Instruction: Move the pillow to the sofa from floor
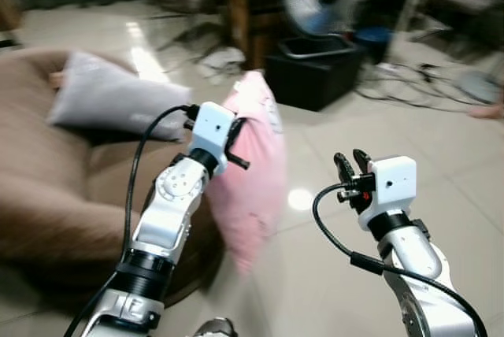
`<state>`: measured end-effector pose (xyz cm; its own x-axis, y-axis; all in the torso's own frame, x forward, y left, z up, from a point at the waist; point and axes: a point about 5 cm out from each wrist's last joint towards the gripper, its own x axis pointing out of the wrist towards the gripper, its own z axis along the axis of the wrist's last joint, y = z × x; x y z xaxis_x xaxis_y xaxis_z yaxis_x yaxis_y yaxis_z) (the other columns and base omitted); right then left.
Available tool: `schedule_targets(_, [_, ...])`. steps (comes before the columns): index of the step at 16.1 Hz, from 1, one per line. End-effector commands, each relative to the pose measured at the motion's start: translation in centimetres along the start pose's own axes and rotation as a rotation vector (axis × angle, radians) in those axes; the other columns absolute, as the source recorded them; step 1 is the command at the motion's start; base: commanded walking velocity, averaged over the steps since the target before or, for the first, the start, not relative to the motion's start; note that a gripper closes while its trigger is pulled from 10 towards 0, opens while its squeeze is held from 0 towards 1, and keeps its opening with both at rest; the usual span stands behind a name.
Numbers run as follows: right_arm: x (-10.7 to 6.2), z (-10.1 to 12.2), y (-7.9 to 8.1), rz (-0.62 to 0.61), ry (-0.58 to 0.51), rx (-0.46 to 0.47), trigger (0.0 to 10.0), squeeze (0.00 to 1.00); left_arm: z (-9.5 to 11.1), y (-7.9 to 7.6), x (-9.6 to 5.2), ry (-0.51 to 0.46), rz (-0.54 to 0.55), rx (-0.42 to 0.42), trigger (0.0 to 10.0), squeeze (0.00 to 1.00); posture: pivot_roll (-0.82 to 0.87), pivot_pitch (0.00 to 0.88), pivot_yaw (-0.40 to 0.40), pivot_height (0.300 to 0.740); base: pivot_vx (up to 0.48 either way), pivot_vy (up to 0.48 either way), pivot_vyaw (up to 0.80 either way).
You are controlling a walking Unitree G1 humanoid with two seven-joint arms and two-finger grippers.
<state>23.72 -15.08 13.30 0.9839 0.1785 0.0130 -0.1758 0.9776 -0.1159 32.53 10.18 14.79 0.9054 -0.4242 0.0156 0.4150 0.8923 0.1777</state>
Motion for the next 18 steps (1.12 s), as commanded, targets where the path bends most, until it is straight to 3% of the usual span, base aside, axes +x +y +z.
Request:
schedule_targets(1, [-0.2, -0.3, -0.5, -0.018, 0.013, -0.013, 10.0, 0.0, 2.2, -0.1, 0.7, -0.094, -0.009, 0.04, 10.0, 0.0, -0.01, 0.0, 0.006, 0.74, 0.307, 0.0, 0.8])
schedule_targets(13, [-0.4, -0.7, -0.4, 0.007, 0.026, -0.011, 10.0, 0.0, 2.3, 0.2, 1.4, -0.08, -0.007, 0.049, 10.0, 0.0, 0.0, 0.0, 0.007, 0.74, 0.321, 0.0, 0.8])
schedule_targets(16, [-0.4, -0.9, -0.7, -0.016, 0.024, 0.001, 10.0, 0.0, 1.7, -1.4, 2.5, -0.023, -0.117, 0.057, 10.0, 0.0, 0.01, 0.003, 0.003, 0.74, 0.096, 0.0, 0.8])
schedule_targets(17, [-0.5, -1.0, -0.8, -0.028, 0.031, 0.013, 10.0, 0.0, 1.6, -2.1, 3.2, -0.001, -0.144, 0.057, 10.0, 0.0, 0.01, 0.007, 0.004, 0.74, 0.0, 0.0, 0.0])
schedule_targets(18, [-0.7, -1.3, -0.8, -0.016, 0.045, 0.027, 10.0, 0.0, 1.6, -3.1, 4.9, 0.046, -0.148, 0.045, 10.0, 0.0, 0.01, 0.022, 0.011, 0.74, 0.0, 0.0, 0.0])
